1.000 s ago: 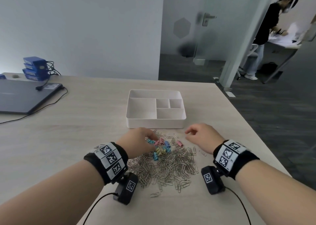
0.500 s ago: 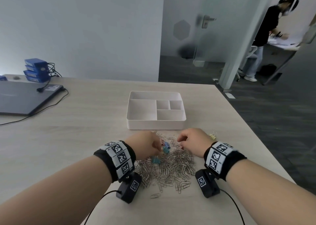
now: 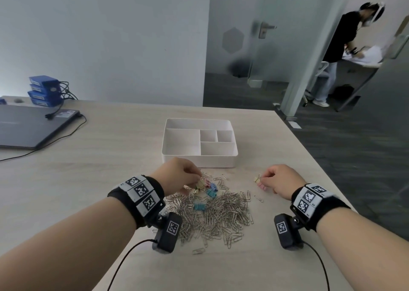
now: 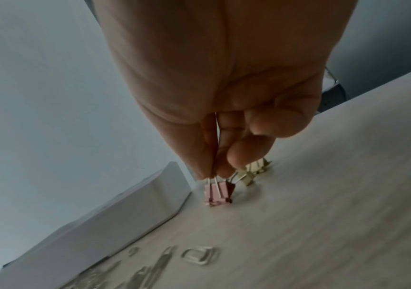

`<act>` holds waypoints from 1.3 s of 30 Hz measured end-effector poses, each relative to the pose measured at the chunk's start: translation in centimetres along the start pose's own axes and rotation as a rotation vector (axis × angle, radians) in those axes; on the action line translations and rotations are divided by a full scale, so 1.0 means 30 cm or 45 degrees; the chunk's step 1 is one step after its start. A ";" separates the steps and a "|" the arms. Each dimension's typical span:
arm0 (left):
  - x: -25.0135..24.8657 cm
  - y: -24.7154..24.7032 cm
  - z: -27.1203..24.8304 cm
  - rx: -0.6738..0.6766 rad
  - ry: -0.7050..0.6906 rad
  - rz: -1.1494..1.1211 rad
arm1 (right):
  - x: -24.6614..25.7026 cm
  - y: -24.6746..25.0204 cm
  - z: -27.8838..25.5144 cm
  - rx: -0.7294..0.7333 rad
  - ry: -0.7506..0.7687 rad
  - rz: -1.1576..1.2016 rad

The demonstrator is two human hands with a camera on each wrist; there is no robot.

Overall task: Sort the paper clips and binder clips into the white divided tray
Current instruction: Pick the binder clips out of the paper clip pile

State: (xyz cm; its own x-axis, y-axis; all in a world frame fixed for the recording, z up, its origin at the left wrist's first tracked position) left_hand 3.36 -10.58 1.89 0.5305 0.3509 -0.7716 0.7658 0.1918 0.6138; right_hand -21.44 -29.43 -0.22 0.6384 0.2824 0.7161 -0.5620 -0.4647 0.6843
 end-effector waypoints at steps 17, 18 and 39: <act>-0.089 -0.061 -0.009 0.161 0.044 -0.917 | 0.293 -0.161 -0.161 0.514 0.039 0.940; -0.094 -0.064 -0.011 0.167 0.012 -0.925 | 0.303 -0.181 -0.166 0.563 0.024 1.035; -0.007 -0.075 -0.016 0.203 -0.052 0.690 | 0.003 -0.024 -0.018 -0.037 -0.052 0.018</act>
State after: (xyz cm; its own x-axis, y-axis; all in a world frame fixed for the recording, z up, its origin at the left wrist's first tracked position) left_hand 1.35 -10.64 0.75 0.8743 0.3246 -0.3609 0.4237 -0.1476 0.8937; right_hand -21.27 -28.60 -0.59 0.6507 0.2413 0.7200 -0.5858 -0.4437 0.6782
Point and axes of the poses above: each hand's wrist, its own z-axis towards the middle knuckle, its own y-axis out of the back of the hand, x = y × z, the point moved 3 cm from there along z, towards the middle knuckle, and after that the axes turned 8 degrees about z, right-handed, at the moved point
